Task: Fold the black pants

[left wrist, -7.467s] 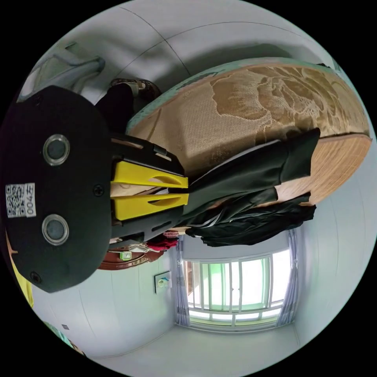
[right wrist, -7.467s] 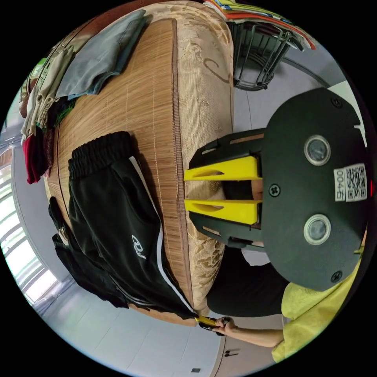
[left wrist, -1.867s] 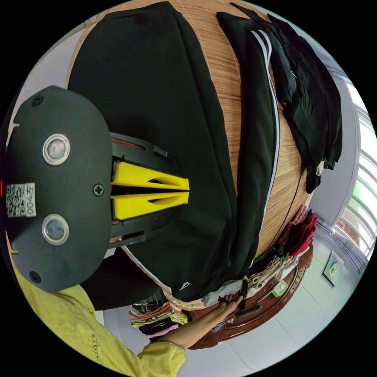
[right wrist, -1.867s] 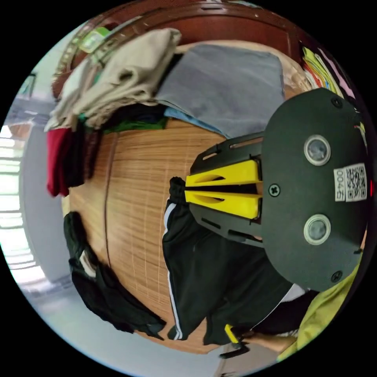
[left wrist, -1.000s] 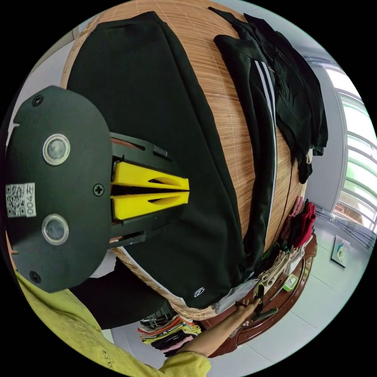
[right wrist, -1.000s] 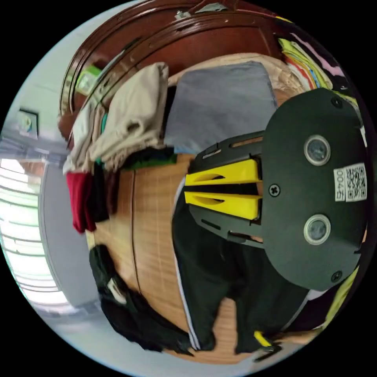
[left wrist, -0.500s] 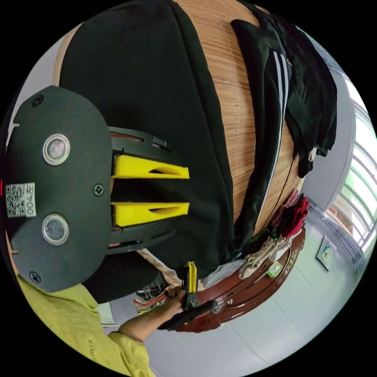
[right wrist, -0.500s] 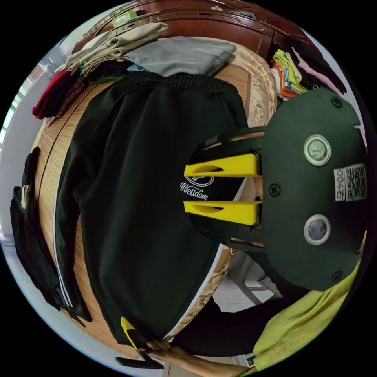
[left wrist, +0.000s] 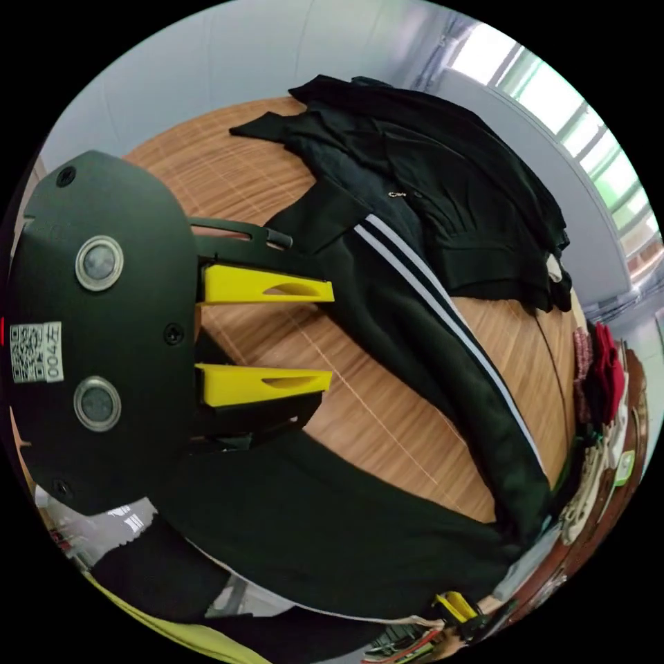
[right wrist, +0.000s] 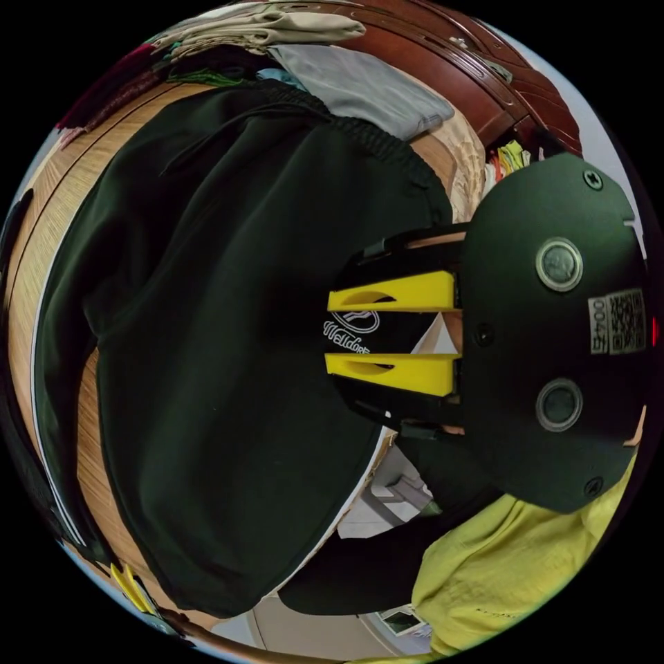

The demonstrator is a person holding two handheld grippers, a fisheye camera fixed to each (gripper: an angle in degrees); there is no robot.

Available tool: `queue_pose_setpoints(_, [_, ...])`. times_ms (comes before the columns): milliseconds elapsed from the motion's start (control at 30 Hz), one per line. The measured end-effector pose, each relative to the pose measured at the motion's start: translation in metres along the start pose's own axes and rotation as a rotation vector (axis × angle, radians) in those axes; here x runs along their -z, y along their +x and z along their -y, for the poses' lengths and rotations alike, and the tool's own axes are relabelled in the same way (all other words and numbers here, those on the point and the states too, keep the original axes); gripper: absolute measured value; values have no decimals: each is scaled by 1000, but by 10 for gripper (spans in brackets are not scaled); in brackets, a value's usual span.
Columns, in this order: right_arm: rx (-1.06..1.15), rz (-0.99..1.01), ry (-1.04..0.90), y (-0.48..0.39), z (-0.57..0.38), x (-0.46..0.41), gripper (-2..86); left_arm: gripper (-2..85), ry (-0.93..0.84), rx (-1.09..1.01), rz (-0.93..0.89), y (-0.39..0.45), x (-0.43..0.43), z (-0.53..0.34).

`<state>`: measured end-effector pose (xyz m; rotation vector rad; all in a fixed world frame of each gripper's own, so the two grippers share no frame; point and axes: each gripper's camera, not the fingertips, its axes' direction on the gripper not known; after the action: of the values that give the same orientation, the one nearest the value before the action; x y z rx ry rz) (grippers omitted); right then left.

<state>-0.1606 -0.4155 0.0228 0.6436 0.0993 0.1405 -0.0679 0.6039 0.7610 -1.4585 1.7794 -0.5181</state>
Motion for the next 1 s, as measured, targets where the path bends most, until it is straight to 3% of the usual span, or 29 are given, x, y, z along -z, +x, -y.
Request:
queue_pose_setpoints(267, [-2,81,-6,24,0,2,92,56,6,30,-33,-30,-12,20])
queue_pose_setpoints(500, [24,80,-19,29,-6,3,91,17,70,-94,25,-83,60,12])
queue_pose_setpoints(667, [41,102,-27,36,-13,4,89,27,-47,-74,37,-142,62,12])
queue_pose_setpoints(800, [57,97,-31,37,-21,5,88,67,-248,-89,-84,-143,8,-8])
queue_pose_setpoints(900, [57,99,-17,39,-32,6,88,83,-173,46,-150,-153,7,-46])
queue_pose_setpoints(1000, [40,106,21,41,-46,7,88,93,37,237,-210,-168,43,-96])
